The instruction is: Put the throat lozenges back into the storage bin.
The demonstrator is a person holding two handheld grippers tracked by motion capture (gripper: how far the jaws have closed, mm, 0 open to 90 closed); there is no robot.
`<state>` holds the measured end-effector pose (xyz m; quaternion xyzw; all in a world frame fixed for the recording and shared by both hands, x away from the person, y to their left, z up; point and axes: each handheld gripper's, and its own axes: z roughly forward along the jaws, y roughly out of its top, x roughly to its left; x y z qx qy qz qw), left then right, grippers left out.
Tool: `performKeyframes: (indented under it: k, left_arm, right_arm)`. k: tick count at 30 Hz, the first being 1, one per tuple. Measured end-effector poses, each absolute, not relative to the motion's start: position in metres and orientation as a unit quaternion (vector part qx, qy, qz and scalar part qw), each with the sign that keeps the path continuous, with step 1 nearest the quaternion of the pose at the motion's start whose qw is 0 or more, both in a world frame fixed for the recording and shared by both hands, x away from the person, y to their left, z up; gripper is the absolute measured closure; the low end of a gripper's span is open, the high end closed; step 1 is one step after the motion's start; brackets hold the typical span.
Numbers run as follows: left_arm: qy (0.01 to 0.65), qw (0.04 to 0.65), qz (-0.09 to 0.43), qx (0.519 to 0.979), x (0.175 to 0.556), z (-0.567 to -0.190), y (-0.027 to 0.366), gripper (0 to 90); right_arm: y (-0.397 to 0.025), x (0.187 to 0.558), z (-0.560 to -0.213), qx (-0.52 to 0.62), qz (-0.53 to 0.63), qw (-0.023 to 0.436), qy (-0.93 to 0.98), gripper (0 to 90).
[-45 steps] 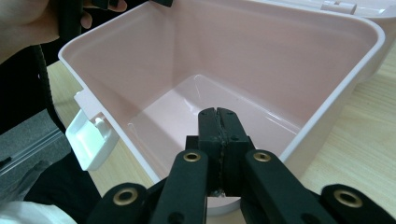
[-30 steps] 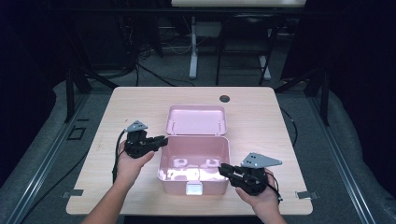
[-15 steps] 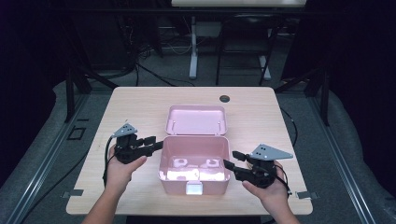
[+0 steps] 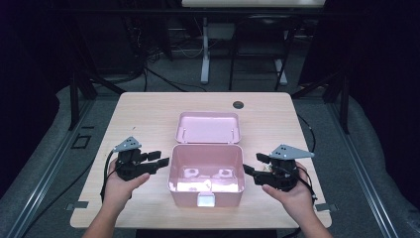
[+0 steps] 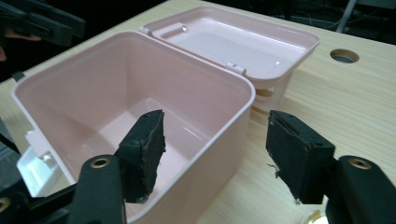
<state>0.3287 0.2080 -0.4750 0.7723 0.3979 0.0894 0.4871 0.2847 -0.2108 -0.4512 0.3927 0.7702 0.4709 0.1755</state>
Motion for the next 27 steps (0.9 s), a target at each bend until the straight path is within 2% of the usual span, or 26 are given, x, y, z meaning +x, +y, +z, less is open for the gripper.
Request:
performKeyframes:
  k: [14, 27]
  left_arm:
    - [0.387, 0.473, 0.069, 0.788, 0.330, -0.477, 0.208, 47.9]
    - [0.379, 0.467, 0.090, 0.793, 0.336, -0.471, 0.207, 47.7]
  right_arm:
    - [-0.221, 0.300, -0.442, 0.420, 0.398, 0.190, 0.793, 28.8]
    - [-0.220, 0.317, -0.441, 0.426, 0.338, 0.185, 0.819, 27.0]
